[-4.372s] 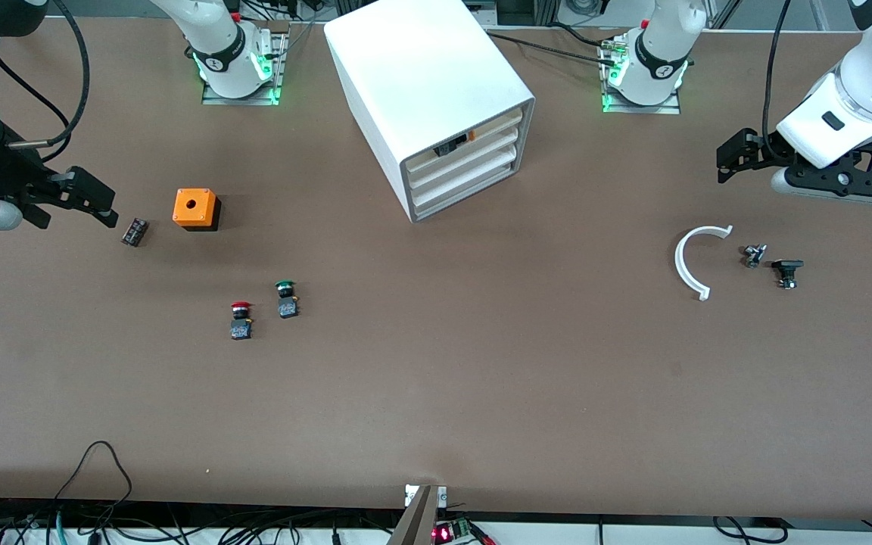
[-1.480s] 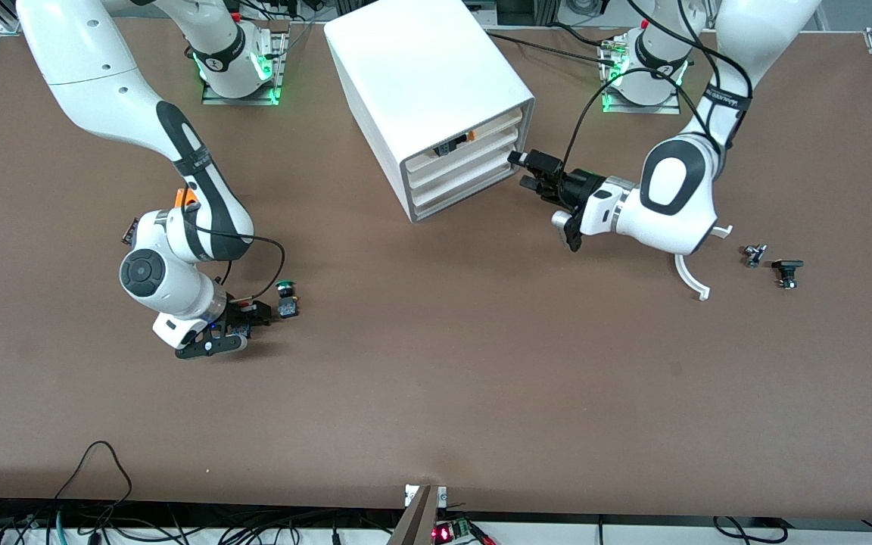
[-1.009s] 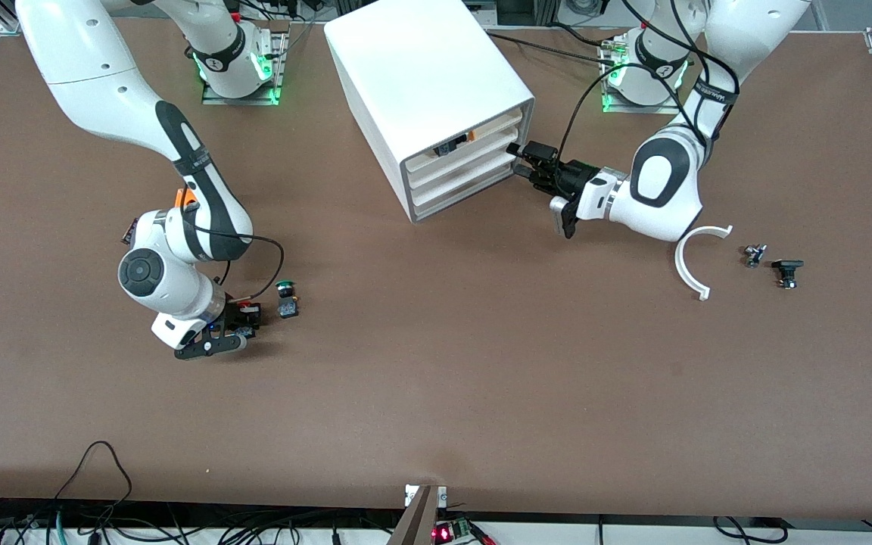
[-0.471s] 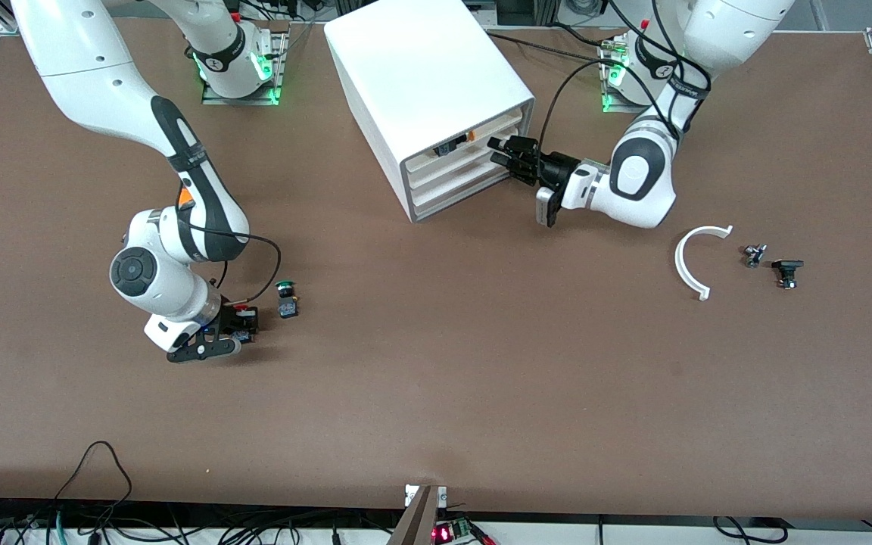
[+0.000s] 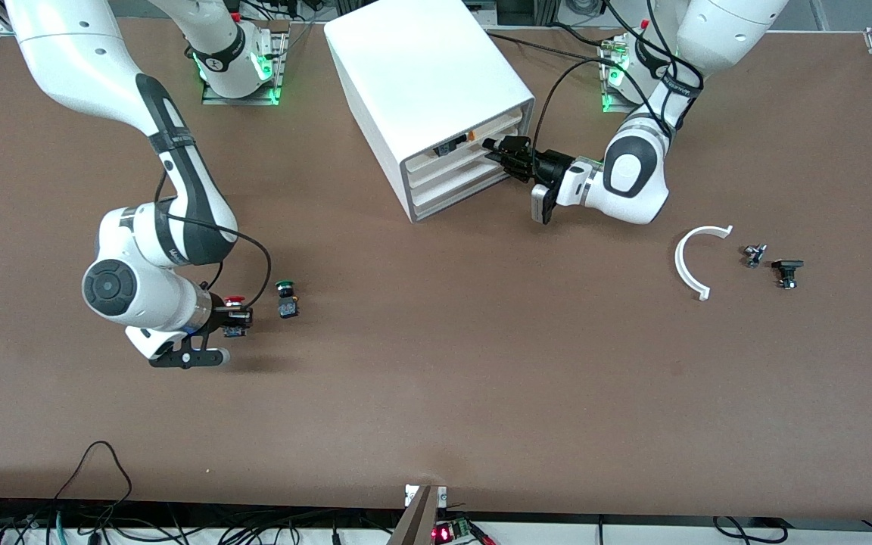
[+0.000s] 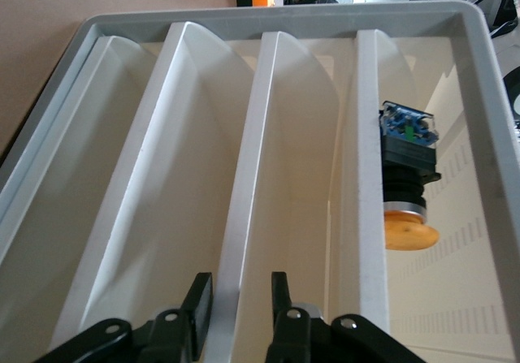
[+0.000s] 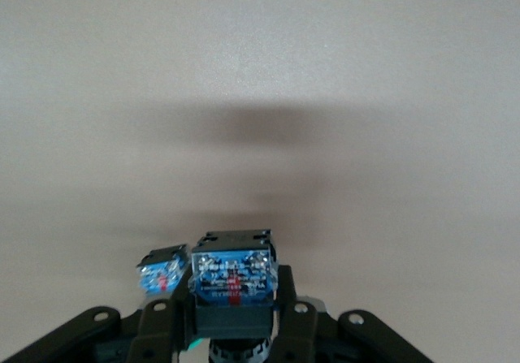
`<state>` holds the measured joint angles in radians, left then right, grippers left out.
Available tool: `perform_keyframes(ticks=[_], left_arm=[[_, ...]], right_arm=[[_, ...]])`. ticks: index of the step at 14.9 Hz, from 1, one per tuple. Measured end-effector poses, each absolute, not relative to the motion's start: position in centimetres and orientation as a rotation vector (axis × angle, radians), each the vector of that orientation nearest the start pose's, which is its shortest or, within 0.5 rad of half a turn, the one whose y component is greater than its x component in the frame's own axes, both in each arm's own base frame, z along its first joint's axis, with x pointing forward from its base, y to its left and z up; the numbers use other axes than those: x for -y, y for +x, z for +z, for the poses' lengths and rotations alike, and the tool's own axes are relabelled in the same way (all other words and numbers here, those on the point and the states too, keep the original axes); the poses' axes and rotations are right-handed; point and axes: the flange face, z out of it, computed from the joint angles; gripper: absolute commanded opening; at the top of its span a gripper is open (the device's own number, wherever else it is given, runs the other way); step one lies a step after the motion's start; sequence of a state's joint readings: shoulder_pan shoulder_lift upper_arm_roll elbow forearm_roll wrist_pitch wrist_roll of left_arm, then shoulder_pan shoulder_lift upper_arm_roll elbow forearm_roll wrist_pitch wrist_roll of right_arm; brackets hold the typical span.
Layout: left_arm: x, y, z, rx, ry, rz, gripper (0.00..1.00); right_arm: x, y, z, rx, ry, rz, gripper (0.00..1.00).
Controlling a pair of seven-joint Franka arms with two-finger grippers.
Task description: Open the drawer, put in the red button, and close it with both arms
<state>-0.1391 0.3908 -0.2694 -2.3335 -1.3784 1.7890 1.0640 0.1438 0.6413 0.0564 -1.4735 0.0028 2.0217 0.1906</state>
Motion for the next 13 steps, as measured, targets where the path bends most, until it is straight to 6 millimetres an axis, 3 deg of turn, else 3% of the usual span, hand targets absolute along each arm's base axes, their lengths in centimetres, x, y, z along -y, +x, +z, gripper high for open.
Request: perform_keyframes(ticks=[2, 4, 9, 13], left_arm=[[26.9, 38.5, 18.4, 0.367, 1.736, -0.386, 0.05], [26.9, 38.5, 18.4, 0.38, 1.736, -0.375, 0.0], [26.4, 38.8, 18.4, 0.386, 1.726, -0.354, 0.02], [24.7, 40.4, 18.4, 0.391, 1.749, -0.323, 0.02]], right_arm=[[-14.4, 69.6, 32.3, -0.054, -3.123, 0.174, 0.0], [-15.5, 69.8, 35.1, -0.102, -3.123, 0.161, 0.0], [-19.3, 69.6, 42.0, -0.31, -3.108, 0.113, 0.0], [-23.6, 68.7, 44.7, -0.572, -3.06, 0.059, 0.0]])
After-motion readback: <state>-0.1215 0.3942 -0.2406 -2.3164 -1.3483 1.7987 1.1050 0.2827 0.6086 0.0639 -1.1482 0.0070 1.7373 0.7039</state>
